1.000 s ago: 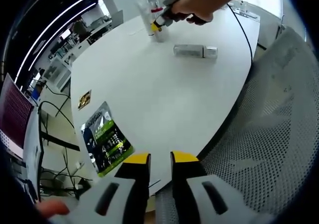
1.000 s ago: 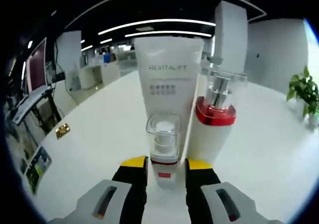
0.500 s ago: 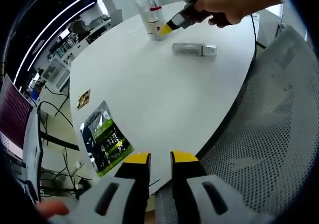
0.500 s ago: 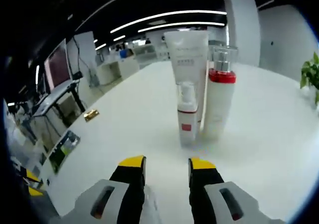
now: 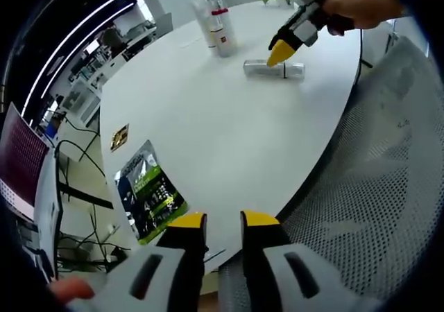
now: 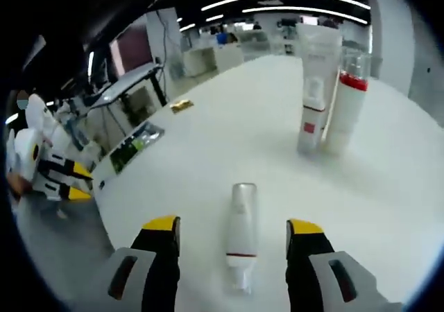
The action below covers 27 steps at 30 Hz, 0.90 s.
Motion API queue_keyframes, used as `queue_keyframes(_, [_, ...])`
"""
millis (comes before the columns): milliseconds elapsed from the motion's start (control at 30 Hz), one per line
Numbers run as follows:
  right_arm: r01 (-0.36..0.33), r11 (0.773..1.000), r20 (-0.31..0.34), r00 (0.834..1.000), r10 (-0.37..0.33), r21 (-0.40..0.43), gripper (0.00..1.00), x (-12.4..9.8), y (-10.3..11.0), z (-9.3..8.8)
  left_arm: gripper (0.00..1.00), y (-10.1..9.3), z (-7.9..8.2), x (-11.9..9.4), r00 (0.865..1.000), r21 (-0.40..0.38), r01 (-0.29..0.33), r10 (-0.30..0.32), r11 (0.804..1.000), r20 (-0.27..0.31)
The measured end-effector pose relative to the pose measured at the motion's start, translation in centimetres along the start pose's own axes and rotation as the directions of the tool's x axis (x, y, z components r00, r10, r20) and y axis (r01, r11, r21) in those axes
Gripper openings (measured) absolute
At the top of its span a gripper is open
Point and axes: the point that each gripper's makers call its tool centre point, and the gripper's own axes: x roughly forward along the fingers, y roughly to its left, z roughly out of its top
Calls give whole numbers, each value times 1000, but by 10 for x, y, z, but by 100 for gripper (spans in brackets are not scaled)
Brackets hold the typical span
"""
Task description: Arrange the skincare products in the storage area until every visible bottle or jar stands upright without overlapping.
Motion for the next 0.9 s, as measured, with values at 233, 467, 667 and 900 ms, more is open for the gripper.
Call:
queue_keyframes(233, [15,994,-100,995,-26,-113,39,13,-4,-21,15,5,1,-3,1000,-9,-27,27,1000,8])
queue_keyframes(467, [30,971,-157,985,-69,-239,19,17,-6,-39,16,7,2,-3,999,-9,-40,40,999,15])
queue_keyframes(667, [33,972,-143,987,-68,-234,15,15,-6,-39,17,8,5,-5,999,-25,-35,35,999,29])
queue_keyframes(900, [0,992,-68,998,-9,-122,14,1,7,-29,18,8,11,-7,998,-82,-16,21,997,65])
